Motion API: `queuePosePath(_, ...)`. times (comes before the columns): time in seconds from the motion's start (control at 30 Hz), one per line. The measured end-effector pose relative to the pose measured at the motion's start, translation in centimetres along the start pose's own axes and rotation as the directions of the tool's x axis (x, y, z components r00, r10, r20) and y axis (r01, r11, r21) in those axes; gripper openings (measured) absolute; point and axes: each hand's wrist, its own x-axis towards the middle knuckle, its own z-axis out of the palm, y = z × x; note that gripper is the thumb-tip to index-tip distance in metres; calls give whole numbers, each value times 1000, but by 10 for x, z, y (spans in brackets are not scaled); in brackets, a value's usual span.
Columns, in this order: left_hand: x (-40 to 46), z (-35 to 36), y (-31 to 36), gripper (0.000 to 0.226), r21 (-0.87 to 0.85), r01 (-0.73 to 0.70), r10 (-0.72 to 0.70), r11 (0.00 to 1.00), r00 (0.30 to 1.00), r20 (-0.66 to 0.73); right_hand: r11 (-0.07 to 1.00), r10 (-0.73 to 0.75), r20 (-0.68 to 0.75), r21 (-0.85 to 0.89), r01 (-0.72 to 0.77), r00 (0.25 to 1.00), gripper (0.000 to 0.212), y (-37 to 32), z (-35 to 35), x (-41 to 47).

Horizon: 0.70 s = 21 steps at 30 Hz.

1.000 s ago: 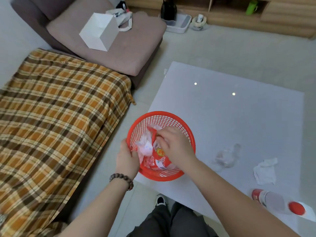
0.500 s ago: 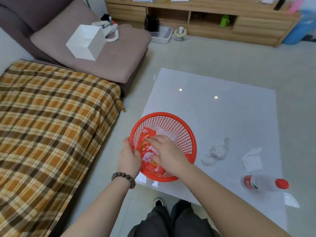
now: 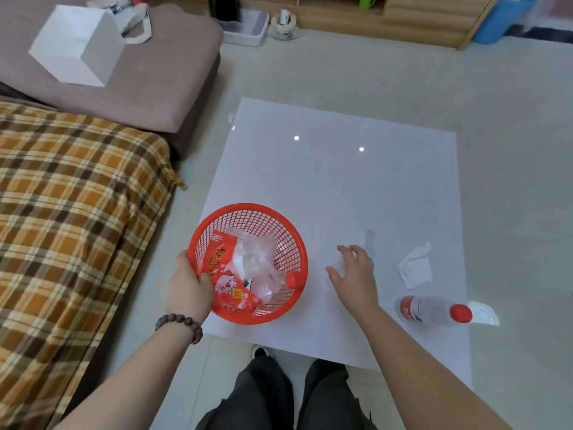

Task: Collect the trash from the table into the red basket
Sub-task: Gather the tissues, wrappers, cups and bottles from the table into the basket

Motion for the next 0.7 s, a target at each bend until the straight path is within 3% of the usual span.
queuePosePath(0.1, -5, 12, 4, 40, 21, 4, -5, 1000, 1000, 5, 993, 90, 90, -90, -82, 992, 61, 45, 16, 29)
queuePosePath(0.23, -14, 27, 8, 37, 30, -52, 52, 998, 999, -2, 971, 82, 171, -236, -40, 982, 71, 86, 40, 66)
queuePosePath(0.33, -22, 34, 11, 37, 27, -52, 51, 998, 998, 25, 956, 86, 260, -294, -6, 962, 67, 103, 53, 82)
queuePosePath(0.6, -36, 37, 24, 39, 54, 5, -10, 999, 996, 92, 985, 19, 210, -172, 18, 978, 30, 102, 45, 85)
queuePosePath(0.7, -36, 35, 30, 39, 63, 26, -31, 998, 996, 84, 998, -7, 121, -54, 13, 993, 25, 78, 18, 80)
